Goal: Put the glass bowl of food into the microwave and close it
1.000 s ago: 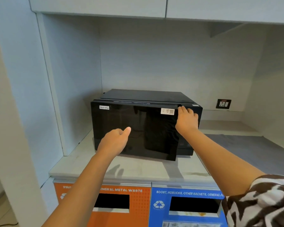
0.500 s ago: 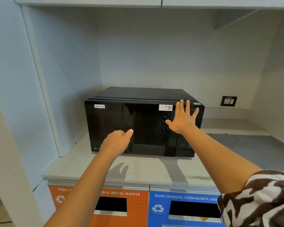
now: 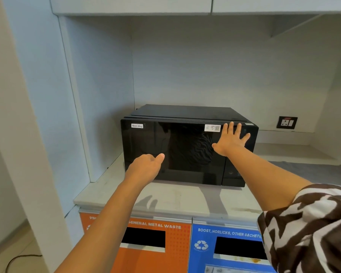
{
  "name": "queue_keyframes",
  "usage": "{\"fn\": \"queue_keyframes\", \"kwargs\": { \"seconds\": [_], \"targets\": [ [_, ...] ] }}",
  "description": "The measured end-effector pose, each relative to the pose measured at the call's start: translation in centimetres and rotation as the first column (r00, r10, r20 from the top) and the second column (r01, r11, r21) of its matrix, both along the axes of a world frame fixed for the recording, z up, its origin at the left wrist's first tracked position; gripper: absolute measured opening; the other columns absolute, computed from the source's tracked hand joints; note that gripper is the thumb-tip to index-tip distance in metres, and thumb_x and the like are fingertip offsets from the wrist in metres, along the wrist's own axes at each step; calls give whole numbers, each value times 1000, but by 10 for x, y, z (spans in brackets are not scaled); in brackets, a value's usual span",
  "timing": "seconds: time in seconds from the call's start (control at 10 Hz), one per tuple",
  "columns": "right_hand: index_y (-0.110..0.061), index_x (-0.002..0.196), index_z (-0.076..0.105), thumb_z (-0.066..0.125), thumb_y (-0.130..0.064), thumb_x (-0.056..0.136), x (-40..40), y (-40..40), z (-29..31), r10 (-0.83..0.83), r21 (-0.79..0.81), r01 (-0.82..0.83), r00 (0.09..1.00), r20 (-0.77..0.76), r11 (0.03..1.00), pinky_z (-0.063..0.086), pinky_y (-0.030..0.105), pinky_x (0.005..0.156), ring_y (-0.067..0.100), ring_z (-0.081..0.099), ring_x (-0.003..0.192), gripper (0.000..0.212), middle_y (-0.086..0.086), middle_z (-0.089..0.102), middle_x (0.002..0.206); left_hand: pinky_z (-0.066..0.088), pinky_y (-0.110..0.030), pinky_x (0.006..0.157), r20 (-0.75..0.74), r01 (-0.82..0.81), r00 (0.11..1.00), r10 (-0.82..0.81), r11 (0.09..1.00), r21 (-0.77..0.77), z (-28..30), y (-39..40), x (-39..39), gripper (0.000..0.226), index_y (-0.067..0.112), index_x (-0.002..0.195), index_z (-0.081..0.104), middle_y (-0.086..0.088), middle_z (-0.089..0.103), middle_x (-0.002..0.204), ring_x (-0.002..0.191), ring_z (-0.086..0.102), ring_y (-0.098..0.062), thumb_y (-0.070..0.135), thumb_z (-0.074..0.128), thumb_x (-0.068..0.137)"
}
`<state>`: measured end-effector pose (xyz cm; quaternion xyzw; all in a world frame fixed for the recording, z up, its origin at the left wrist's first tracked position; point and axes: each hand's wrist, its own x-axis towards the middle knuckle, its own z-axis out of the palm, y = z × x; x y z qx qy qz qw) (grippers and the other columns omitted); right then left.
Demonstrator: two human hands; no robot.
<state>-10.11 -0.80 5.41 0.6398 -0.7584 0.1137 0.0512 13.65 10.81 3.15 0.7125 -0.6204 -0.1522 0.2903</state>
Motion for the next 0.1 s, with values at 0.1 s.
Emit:
{"fn": "queue_keyframes", "kwargs": {
  "seconds": [0.1],
  "targets": [
    [-11,151,-7,47,-45,91,19,7,-8,46,-52,-44,998,38,998,2,61,115,35,-16,147,87,12,-12,161,45,-34,95,-31,1,1000,-1,1000,2,4,13,4,51,9,120,57,-9,60,124,112,57,-25,47,29,98]
  ]
}}
